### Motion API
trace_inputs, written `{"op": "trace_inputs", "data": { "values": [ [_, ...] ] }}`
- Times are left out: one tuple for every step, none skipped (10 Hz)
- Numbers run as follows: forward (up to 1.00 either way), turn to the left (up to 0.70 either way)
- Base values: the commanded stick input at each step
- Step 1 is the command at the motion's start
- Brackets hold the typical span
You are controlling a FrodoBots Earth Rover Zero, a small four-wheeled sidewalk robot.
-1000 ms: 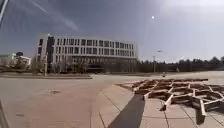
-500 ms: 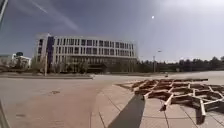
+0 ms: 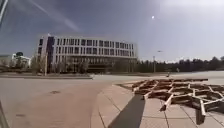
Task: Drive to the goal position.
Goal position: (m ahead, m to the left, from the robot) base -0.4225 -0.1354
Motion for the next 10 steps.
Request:
{"op": "trace_inputs", "data": {
  "values": [
    [0.05,0.00],
    [0.05,0.00],
    [0.05,0.00],
    [0.05,0.00],
    [0.05,0.00],
    [0.05,0.00],
    [0.04,0.00],
    [0.04,0.00],
    [0.04,0.00],
    [0.05,0.00]
  ]
}}
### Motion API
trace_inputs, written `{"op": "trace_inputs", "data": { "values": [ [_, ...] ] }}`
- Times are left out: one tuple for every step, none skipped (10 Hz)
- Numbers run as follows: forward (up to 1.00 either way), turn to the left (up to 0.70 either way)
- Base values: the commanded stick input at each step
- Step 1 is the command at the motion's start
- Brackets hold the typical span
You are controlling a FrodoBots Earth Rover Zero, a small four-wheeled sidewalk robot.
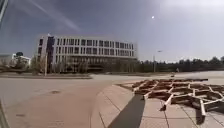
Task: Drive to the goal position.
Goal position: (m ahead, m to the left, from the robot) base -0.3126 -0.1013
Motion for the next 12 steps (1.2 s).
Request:
{"op": "trace_inputs", "data": {
  "values": [
    [0.05,0.00],
    [0.05,0.00],
    [0.05,0.00],
    [0.05,0.00],
    [0.05,0.00],
    [0.05,0.00],
    [0.05,0.00],
    [0.05,0.00],
    [0.05,0.00],
    [0.05,0.00],
    [0.05,0.00],
    [0.05,0.00]
  ]
}}
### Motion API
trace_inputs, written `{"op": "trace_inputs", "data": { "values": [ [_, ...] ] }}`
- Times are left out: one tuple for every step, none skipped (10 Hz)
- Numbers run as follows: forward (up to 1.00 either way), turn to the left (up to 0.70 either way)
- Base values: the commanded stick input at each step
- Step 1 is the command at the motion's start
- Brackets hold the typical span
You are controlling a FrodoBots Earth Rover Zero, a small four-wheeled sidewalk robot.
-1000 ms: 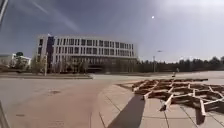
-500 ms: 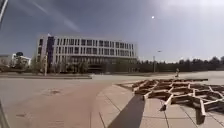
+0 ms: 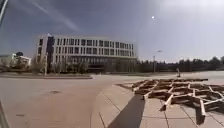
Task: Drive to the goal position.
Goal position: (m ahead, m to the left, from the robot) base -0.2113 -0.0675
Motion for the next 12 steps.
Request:
{"op": "trace_inputs", "data": {
  "values": [
    [0.05,0.00],
    [0.05,0.00],
    [0.05,0.00],
    [0.05,0.00],
    [0.05,0.00],
    [0.05,0.00],
    [0.05,0.00],
    [0.05,0.00],
    [0.05,0.00],
    [0.05,0.00],
    [0.05,0.00],
    [0.05,0.00]
  ]
}}
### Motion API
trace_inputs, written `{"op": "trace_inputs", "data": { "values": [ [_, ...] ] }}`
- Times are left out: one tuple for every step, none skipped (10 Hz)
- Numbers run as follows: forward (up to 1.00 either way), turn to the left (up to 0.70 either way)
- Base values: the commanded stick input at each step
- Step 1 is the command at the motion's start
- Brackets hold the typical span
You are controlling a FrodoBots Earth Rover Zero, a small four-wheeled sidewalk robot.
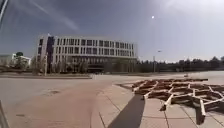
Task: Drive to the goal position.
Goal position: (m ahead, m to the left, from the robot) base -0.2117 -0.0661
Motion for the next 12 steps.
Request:
{"op": "trace_inputs", "data": {
  "values": [
    [0.05,0.00],
    [0.05,0.00],
    [0.05,0.00],
    [0.04,0.00],
    [0.04,0.00],
    [0.04,0.00],
    [0.04,0.00],
    [0.04,0.00],
    [0.05,0.00],
    [0.05,0.00],
    [0.05,0.00],
    [0.05,0.00]
  ]
}}
